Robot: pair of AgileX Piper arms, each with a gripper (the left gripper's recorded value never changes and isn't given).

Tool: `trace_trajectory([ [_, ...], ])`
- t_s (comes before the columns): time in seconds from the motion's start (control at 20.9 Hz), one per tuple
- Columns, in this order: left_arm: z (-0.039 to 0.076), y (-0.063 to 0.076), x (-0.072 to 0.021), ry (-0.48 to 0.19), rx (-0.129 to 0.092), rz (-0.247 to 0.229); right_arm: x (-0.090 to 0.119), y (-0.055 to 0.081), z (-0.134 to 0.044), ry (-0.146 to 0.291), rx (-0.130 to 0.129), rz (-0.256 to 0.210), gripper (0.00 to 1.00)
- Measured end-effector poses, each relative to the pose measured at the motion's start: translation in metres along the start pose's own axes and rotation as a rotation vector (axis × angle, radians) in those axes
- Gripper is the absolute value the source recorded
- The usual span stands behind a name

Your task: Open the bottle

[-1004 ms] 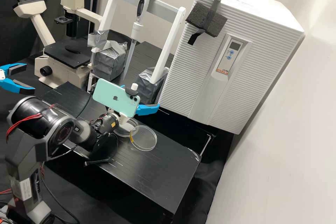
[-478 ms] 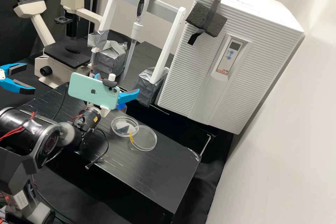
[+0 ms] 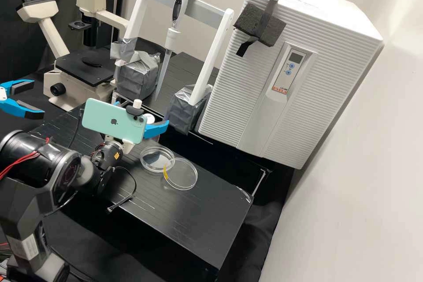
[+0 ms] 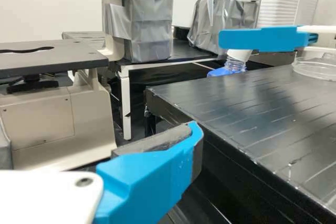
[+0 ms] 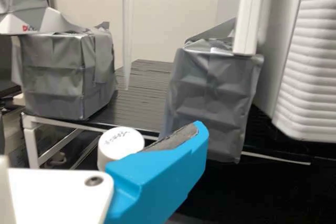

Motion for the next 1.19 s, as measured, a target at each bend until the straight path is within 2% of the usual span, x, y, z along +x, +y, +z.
trace_trajectory([
  [0.57,0.003,-0.001,0.0010,-0.021,0.006,-0.011,0.003,-0.012,0.006,-0.015,-0.005,-0.043,1.00],
  [0.62,0.003,-0.001,0.0010,-0.021,0.006,-0.011,0.003,-0.011,0.006,-0.013,-0.005,-0.041,0.00],
  [0.81,0.002,0.001,0.0022,-0.022,0.011,-0.005,0.009,-0.010,0.005,-0.009,-0.005,-0.036,0.00],
  [1.05,0.001,0.003,0.0040,-0.024,0.019,0.004,0.012,-0.012,0.007,-0.015,0.017,-0.042,0.00],
  [1.19,0.001,0.003,0.0040,-0.025,0.019,0.003,0.012,-0.012,0.007,-0.016,0.017,-0.043,0.00],
])
